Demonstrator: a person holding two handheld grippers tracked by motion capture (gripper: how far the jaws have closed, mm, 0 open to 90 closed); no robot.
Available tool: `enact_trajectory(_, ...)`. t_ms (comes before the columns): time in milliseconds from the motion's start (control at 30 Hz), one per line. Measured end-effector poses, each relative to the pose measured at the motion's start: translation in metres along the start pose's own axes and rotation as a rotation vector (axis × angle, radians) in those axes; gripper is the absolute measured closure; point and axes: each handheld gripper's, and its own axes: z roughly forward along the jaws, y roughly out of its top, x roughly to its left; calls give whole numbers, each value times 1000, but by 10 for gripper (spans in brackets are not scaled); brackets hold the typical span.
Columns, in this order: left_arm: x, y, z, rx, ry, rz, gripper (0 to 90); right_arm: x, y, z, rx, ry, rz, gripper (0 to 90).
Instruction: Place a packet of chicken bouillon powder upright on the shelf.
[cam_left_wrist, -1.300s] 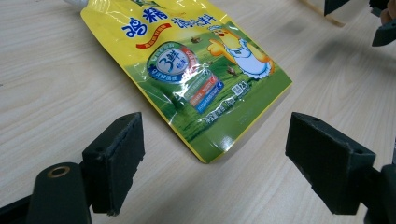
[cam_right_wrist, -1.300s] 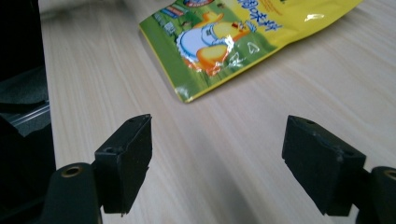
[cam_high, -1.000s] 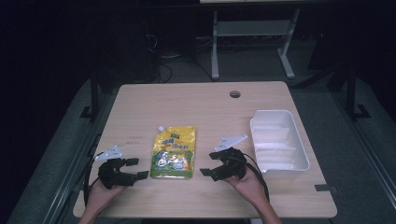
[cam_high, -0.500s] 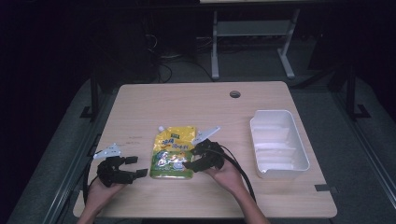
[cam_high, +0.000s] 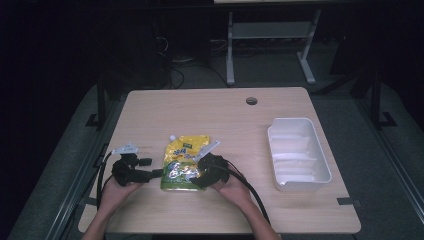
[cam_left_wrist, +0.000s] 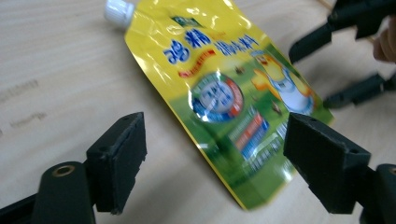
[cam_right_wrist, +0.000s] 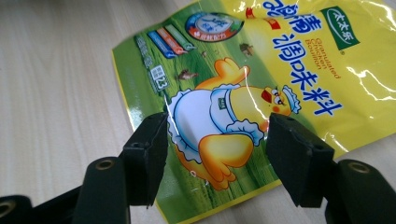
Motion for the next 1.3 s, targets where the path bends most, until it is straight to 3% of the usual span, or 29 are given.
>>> enact_trajectory(267,21,30,22,40,-3,-54,245,2,0,5,18,-25,-23,358)
enact_trajectory(367,26,33,28,29,-4,-71,286,1,-1,6,19,-29,-30,356)
enact_trajectory(400,33,35,34,37,-13,-110,289,1,-1,6,17,-27,-34,356)
enact_trajectory(533,38,39,44,67,-18,-131,315,0,-2,6,20,-28,-23,359)
enact_trajectory(633,39,40,47,56,-18,-134,356,0,-2,6,18,-25,-22,356)
enact_trajectory(767,44,39,52,45,-46,-168,390,-1,-3,7,15,-20,-18,353)
enact_trajectory(867,47,37,57,40,-95,-195,427,-1,-3,7,14,-22,-21,352)
enact_trajectory(1000,48,36,59,43,-101,-197,457,0,-4,7,14,-19,-21,348)
enact_trajectory(1300,51,33,67,58,-122,-204,638,-2,-5,8,9,-6,-10,346)
